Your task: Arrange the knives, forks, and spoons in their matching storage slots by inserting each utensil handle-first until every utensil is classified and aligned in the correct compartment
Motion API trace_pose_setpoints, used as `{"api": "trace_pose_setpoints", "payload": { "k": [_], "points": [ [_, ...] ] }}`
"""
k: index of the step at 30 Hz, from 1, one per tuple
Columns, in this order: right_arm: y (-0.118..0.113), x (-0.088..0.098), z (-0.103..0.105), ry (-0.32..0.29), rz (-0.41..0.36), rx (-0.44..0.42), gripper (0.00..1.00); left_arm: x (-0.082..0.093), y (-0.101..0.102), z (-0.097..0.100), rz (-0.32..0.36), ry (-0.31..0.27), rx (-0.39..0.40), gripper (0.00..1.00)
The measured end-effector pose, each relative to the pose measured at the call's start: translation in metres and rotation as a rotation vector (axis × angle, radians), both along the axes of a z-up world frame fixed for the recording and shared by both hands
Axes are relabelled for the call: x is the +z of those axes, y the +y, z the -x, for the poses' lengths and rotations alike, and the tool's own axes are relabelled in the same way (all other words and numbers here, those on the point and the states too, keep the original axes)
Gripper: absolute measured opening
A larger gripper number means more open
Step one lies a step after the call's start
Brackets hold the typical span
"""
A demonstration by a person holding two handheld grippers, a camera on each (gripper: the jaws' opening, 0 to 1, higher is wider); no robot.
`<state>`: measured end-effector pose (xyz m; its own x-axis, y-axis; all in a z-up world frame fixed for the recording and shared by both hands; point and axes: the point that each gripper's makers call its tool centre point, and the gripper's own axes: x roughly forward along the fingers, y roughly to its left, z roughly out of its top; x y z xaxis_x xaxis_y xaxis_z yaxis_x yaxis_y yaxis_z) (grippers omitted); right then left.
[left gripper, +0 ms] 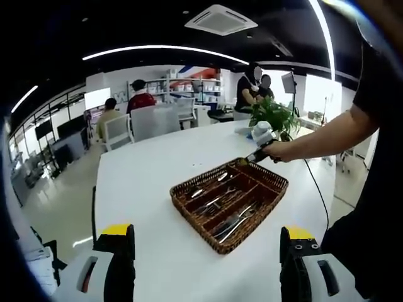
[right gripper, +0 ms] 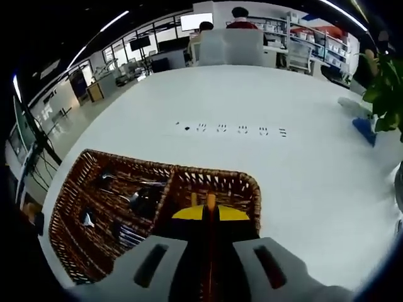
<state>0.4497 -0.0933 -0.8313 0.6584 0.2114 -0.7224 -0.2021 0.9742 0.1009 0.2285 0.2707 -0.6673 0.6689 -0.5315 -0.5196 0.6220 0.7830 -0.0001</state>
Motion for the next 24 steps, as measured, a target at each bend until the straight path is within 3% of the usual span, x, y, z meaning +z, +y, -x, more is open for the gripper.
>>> {"api": "trace_pose_setpoints", "payload": {
  "k": [9,16,24],
  "points": [
    [0.003,-0.015,-0.009,0.023,-0.049,-0.048,0.02,-0.001,0.001,0.001,-0.020,0.011,0.006,1.00],
    [0.002,-0.022,-0.015,0.009,-0.021,-0.030,0.02,-0.003,0.006,0.003,-0.036,0.023,0.015,1.00],
    [0.010,-0.032,-0.010,0.032,0.022,0.000,0.02,-0.003,0.006,0.001,-0.049,0.022,0.012,1.00]
  ]
}}
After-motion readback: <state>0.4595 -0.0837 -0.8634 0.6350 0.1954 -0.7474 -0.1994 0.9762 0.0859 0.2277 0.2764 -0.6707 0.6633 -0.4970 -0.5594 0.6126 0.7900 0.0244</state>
